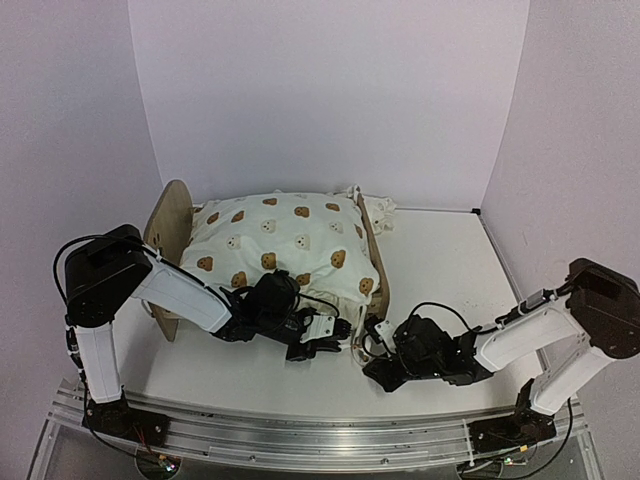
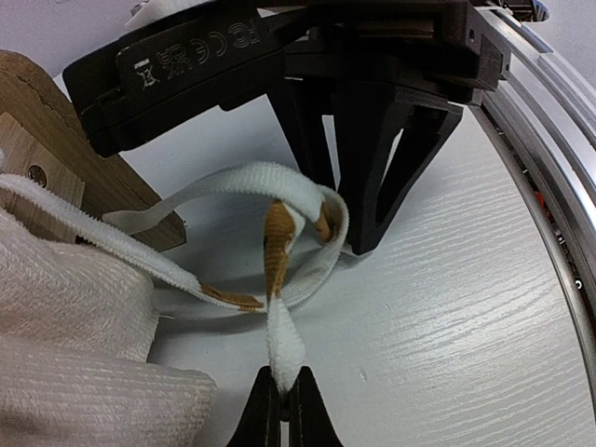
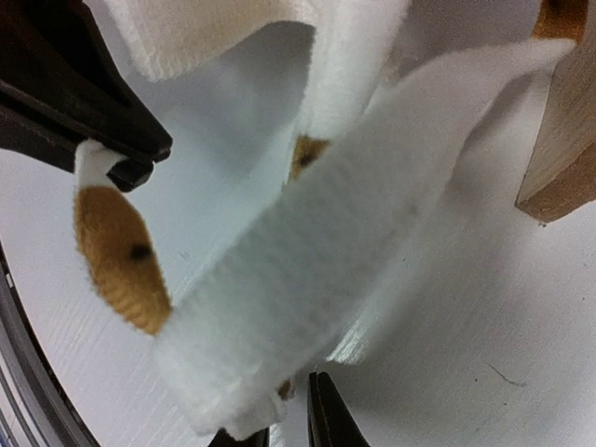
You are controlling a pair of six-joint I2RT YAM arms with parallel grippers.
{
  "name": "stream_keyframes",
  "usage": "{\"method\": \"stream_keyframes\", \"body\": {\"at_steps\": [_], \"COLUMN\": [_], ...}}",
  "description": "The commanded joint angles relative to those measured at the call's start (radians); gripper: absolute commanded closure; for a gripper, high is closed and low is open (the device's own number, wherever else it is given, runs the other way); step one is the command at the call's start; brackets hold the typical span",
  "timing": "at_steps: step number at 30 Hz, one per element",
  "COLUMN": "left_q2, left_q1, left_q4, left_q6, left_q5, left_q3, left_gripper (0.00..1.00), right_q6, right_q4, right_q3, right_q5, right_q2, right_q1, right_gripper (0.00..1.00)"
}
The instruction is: Set up the pet bed
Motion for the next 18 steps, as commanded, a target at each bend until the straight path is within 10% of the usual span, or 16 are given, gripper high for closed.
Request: {"method": "stream_keyframes", "body": {"at_steps": [1,18], "left_q2": [-0.019,-0.057], "left_q1": [0.007,0.051], "left_q4": [0.014,-0.063], "left_q6": [-0.024,-0.006], "left_q5": [-0.003,-0.029], "left_q3": [0.016,0.013], "left_gripper": [1.00,1.00], "right_q6": [0.024,0.075], "right_q4": [0.035,-0.161], "right_q3": [0.004,-0.089], "right_q5": [0.044,0.153], "right_q2": [0.028,-0.243], "right_q1": [0.001,-0.084], "right_gripper": [0.88,1.00]}}
